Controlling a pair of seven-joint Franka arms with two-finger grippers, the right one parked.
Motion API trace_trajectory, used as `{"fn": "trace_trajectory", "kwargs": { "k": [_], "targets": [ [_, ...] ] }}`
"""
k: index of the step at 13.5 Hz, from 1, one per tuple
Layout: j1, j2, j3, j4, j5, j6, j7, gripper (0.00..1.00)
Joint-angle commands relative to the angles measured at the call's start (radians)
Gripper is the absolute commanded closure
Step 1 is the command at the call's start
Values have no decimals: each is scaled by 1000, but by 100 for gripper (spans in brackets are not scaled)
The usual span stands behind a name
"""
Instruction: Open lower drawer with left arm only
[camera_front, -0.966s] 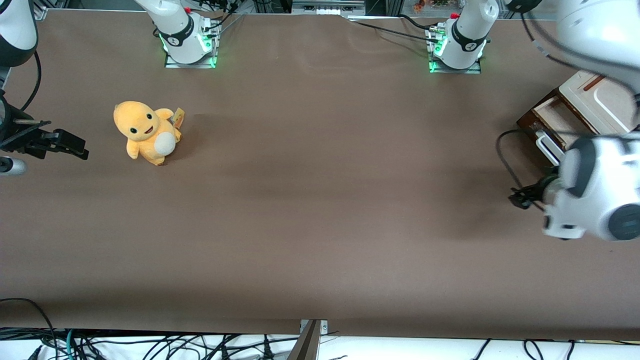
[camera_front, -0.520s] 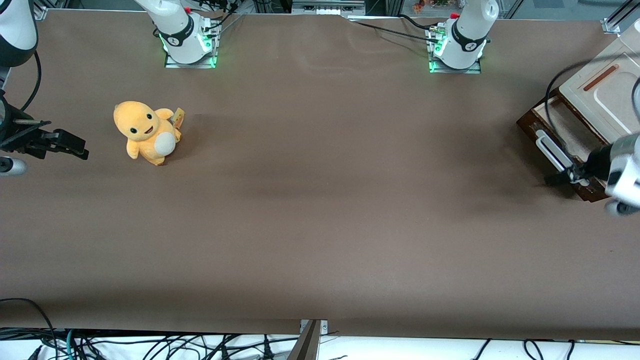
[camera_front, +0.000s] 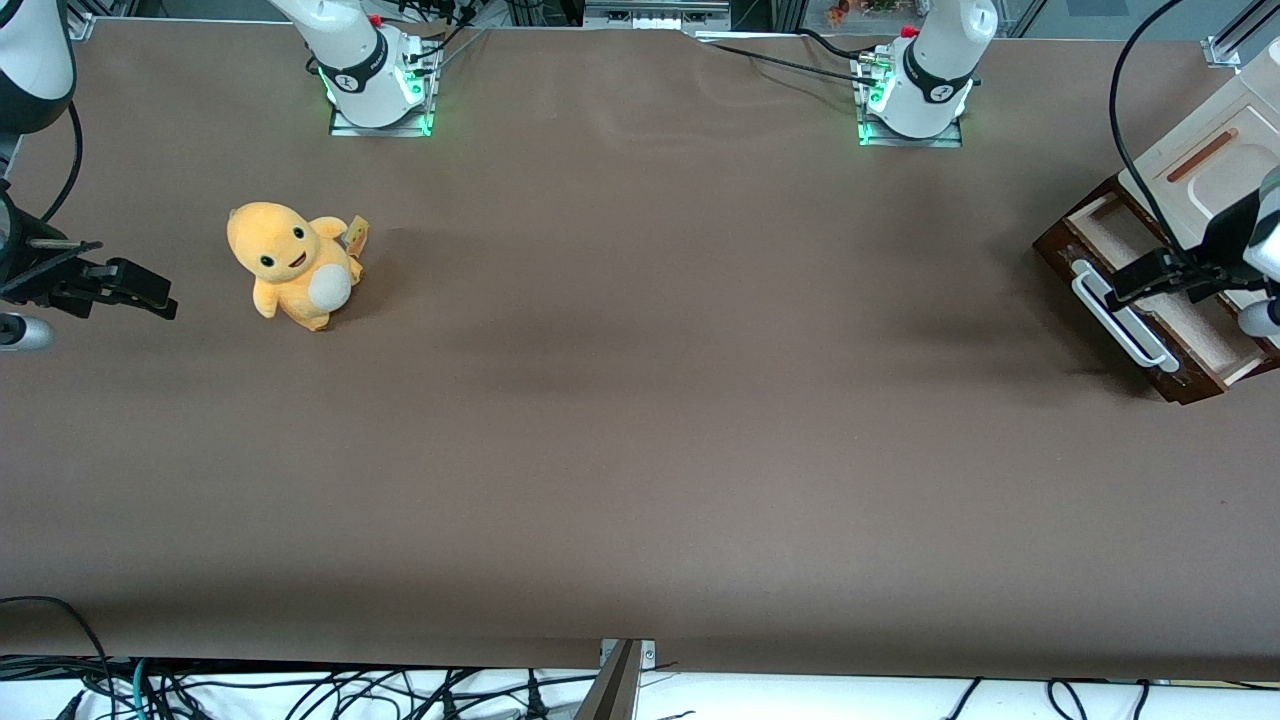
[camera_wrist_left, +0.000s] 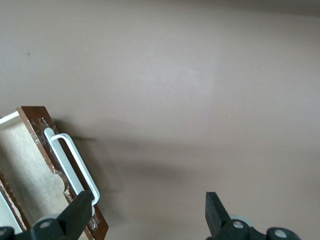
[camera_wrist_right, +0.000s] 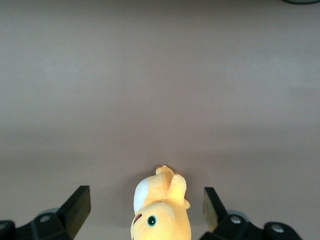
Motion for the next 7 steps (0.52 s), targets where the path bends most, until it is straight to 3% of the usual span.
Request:
{"fn": "trace_trajectory", "kwargs": {
  "k": [1, 7],
  "targets": [
    [-2, -34, -7, -35, -25, 23, 65, 0],
    [-2, -38, -22, -33, -21, 10, 84, 0]
  ]
}}
